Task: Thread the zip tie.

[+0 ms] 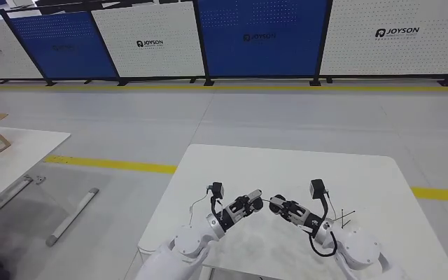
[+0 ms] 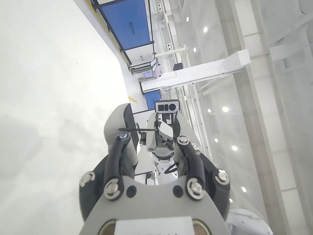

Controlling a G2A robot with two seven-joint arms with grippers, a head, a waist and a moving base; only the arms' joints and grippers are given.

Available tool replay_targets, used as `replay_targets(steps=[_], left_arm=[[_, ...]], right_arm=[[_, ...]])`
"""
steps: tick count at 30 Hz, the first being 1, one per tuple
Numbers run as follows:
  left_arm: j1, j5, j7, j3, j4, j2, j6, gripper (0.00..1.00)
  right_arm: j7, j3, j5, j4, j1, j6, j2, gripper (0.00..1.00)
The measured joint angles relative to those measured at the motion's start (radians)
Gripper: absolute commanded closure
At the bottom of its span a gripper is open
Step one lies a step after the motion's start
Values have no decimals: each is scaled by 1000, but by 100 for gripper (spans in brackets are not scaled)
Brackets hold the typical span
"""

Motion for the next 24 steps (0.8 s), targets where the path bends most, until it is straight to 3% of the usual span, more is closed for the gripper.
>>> replay_targets(steps=[6,14,16,24], left_arm=[[-2,9,6,4,1,-1,1,78],[-5,21,20,13,6,-2,-1,76],[-3,21,15,13,5,-2,-2,83],[9,38,8,10,-8,1,-10,92]], right_arm=[[0,0,0,0,0,0,0,100],[0,0,0,0,0,0,0,100],[0,0,0,0,0,0,0,100],[0,0,0,0,0,0,0,100]])
